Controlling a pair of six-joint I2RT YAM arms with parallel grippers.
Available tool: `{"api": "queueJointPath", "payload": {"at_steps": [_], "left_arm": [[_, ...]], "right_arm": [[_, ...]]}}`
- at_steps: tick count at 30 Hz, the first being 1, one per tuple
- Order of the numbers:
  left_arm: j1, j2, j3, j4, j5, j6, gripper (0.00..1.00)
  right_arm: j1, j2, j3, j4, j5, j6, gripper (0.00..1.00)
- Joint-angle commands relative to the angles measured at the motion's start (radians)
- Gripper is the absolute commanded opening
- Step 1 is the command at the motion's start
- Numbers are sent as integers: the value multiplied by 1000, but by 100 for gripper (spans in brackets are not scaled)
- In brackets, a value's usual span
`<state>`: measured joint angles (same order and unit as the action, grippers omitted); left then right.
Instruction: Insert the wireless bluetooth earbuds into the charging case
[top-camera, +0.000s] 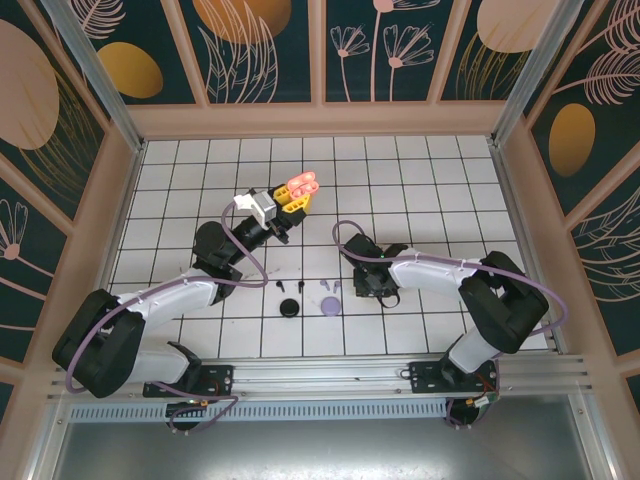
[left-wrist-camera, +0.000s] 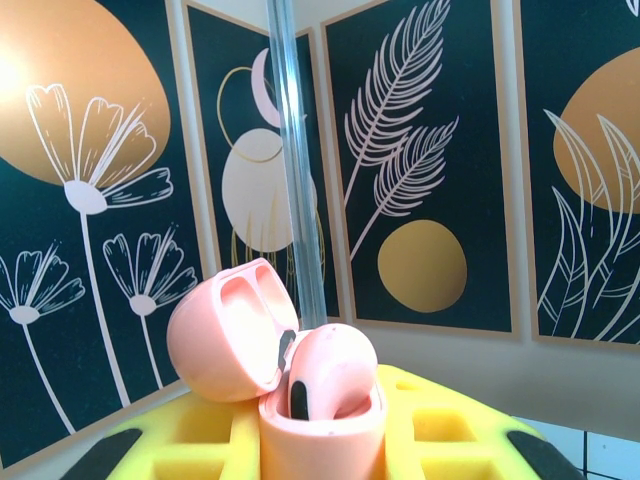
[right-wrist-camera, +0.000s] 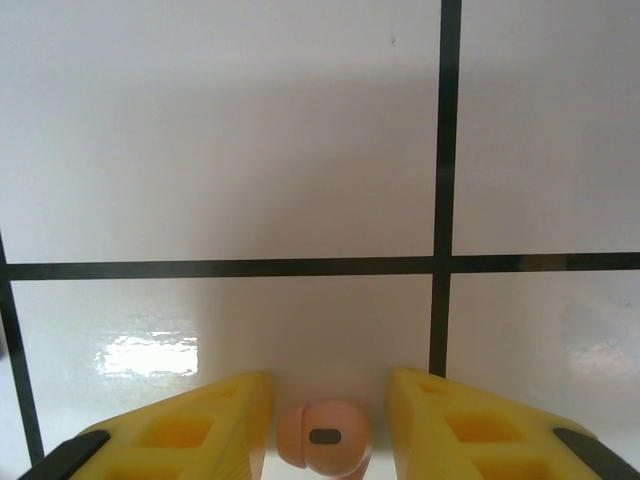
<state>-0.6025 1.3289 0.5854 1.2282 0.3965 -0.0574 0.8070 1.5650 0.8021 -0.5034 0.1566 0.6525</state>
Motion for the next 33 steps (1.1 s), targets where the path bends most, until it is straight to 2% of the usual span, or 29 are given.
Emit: {"api": "queueJointPath", "payload": {"at_steps": [1, 18, 33], "left_arm": [[-8, 7, 28, 23, 16, -9, 0], [-8, 9, 28, 27, 19, -12, 0], [-8, 8, 28, 25, 22, -12, 0]], "right_arm": [[12, -5, -27, -21, -15, -2, 38], [31, -35, -40, -33, -22, 15, 34], [5, 22, -31, -10, -2, 37, 34]]}}
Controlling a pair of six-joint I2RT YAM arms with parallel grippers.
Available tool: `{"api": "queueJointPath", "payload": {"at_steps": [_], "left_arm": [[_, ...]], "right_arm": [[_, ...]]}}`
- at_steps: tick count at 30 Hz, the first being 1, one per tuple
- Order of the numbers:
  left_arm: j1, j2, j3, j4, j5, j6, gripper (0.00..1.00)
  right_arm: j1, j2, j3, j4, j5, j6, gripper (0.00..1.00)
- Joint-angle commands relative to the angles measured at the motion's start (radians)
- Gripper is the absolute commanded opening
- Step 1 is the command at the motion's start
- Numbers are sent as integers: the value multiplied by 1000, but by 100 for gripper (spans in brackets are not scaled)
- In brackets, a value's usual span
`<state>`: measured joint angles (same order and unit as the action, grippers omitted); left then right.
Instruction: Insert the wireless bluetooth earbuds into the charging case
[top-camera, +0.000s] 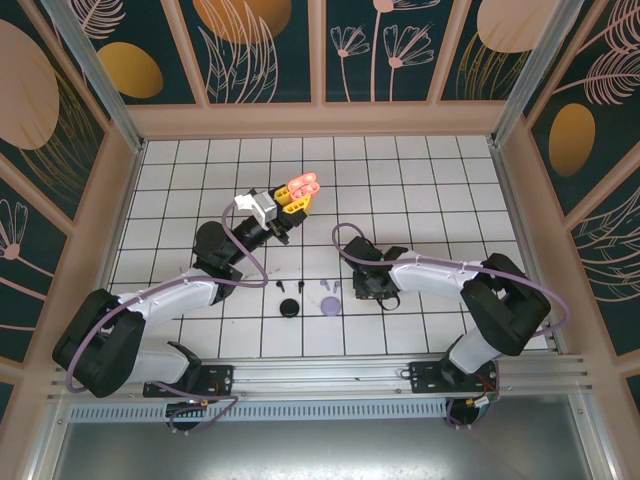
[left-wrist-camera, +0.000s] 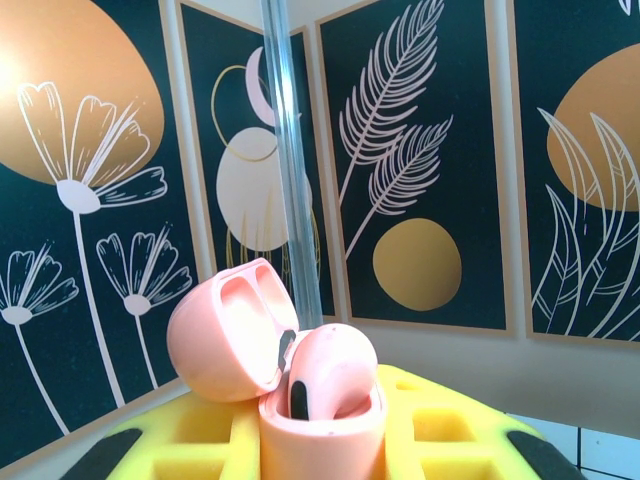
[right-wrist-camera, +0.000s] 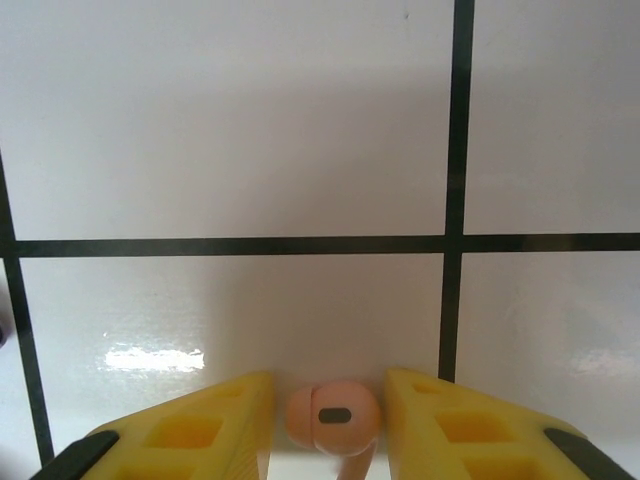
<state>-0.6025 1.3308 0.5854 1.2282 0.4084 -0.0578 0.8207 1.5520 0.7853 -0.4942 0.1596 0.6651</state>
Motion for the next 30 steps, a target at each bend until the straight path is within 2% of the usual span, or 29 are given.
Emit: {"api": "queueJointPath", "payload": {"at_steps": [1, 12, 19, 25, 30], "left_arm": [[-8, 7, 28, 25, 10, -13, 0], [-7, 6, 24, 30, 13, -14, 0], [-7, 2, 21, 28, 12, -12, 0], [-7, -3, 22, 24, 14, -11, 0], [-8, -9, 26, 17, 17, -8, 0]], "right_arm": [[-12, 36, -11, -20, -7, 27, 34], [-15, 71, -2, -18, -16, 39, 32], [-17, 70, -11, -19, -6, 39, 28], [-17, 33, -20, -6, 10, 18, 21], [-12, -57, -29, 45, 25, -30, 20]]}}
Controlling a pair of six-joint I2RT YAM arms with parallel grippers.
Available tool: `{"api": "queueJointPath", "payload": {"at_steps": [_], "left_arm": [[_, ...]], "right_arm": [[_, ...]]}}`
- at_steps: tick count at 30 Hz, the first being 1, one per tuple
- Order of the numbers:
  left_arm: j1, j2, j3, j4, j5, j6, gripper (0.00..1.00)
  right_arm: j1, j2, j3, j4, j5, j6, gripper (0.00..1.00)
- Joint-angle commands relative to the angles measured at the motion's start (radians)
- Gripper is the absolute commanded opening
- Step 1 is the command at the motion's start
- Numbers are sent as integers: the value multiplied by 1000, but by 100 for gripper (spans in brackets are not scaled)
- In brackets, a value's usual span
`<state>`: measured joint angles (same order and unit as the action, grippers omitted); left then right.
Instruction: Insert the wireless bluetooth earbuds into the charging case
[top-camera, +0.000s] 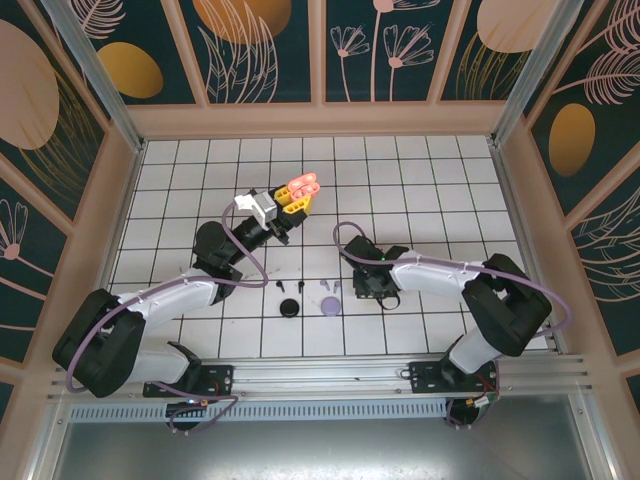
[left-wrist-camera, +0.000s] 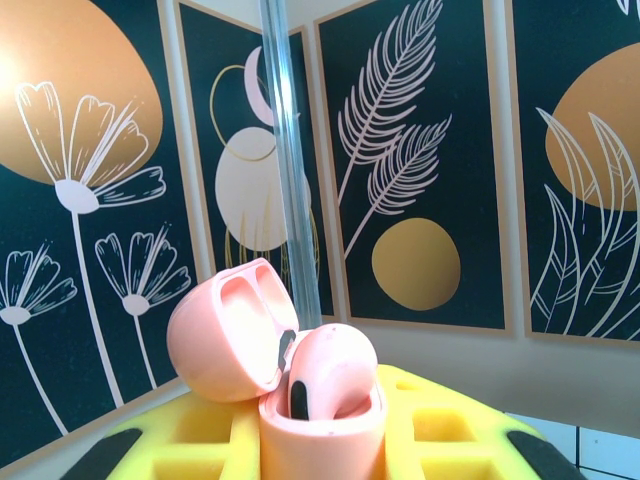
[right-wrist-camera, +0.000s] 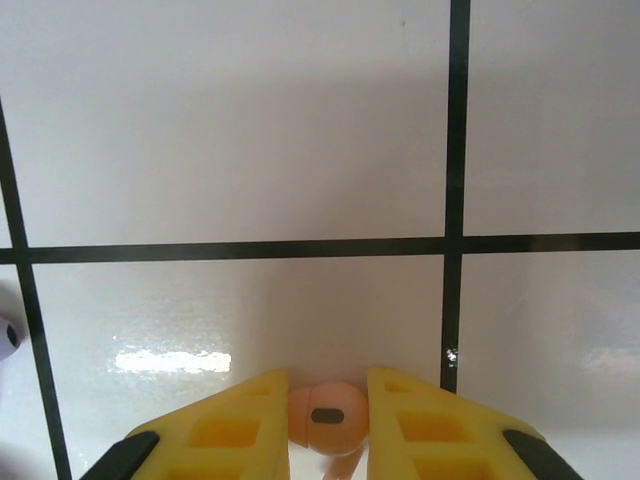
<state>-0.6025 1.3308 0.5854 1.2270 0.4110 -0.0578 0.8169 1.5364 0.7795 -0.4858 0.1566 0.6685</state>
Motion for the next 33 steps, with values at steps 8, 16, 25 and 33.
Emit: {"api": "queueJointPath", "payload": {"at_steps": [8, 16, 25, 33], "left_arm": [[-8, -19, 46, -14, 30, 17, 0], [-8, -5, 92, -75, 60, 69, 0], [-8, 42, 133, -96, 91, 94, 0], [-8, 104, 168, -61, 119, 56, 0]], "right_arm": [[-10, -216, 87, 40, 117, -122, 19], [-17, -286, 366, 32, 188, -285, 19], [-19, -293, 619, 46, 227, -465, 20], [-19, -310, 699, 118, 160, -554, 21]]}}
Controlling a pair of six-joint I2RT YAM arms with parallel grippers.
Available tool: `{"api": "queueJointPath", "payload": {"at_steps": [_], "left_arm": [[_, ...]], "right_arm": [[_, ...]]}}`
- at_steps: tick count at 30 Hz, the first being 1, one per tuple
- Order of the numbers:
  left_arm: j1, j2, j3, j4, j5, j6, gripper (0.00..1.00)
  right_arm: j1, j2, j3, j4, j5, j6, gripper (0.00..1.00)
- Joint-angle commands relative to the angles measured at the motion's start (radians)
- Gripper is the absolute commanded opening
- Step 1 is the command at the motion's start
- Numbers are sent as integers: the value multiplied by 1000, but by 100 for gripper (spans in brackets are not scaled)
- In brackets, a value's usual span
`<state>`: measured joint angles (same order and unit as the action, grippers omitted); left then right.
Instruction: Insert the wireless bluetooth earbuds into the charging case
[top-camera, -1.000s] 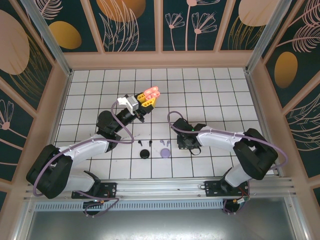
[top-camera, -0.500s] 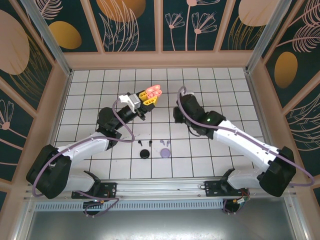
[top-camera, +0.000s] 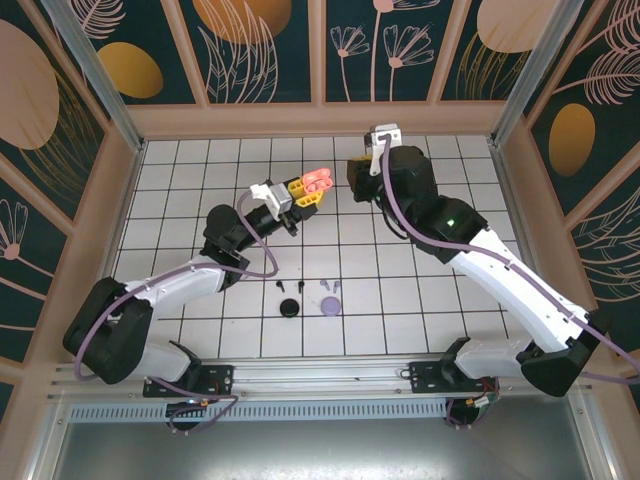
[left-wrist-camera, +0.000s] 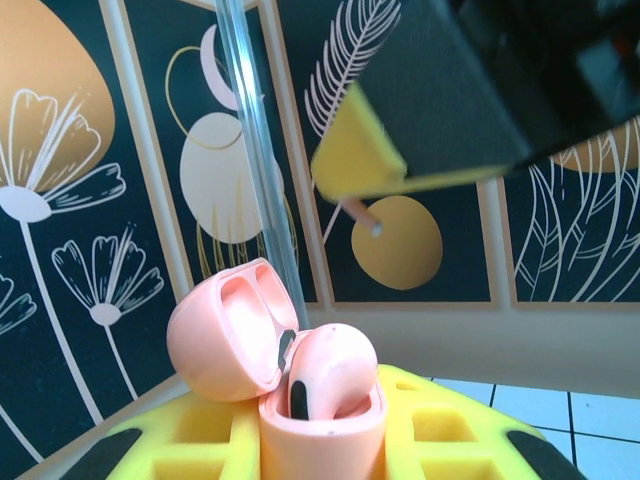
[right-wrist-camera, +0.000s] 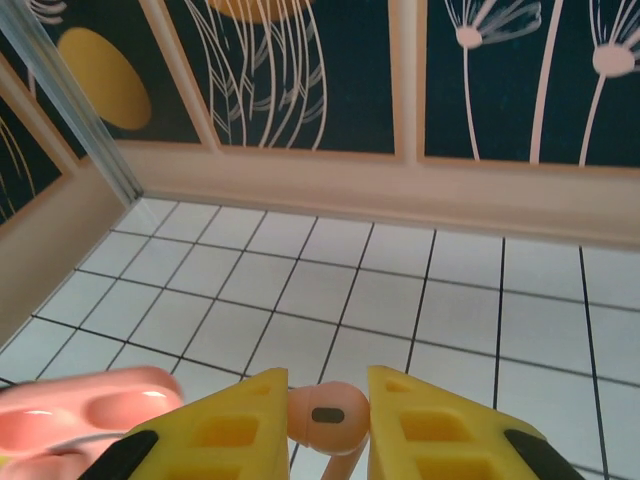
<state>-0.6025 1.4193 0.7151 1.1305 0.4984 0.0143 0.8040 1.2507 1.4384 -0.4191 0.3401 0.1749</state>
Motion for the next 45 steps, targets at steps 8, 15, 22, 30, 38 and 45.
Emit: {"api": "queueJointPath", "payload": {"at_steps": [8, 15, 22, 30, 38, 45], "left_arm": [[-7, 43, 52, 79, 38, -63, 0], [-7, 38, 55, 92, 38, -82, 0], [-8, 30, 55, 101, 37, -89, 0], [-8, 18, 47, 104, 37, -89, 0], [-8, 15, 47, 111, 41, -95, 0], [-7, 9, 47, 117, 44, -99, 0]], "right_arm": [[-5, -24, 15, 123, -118, -69, 22], [-5, -25, -23, 170, -200, -31, 22], [-5, -24, -67, 199, -247, 11, 22], [-5, -21, -98, 215, -265, 39, 22], [-5, -5, -109, 226, -264, 46, 22], [-9, 10, -119, 229, -252, 45, 21]]}}
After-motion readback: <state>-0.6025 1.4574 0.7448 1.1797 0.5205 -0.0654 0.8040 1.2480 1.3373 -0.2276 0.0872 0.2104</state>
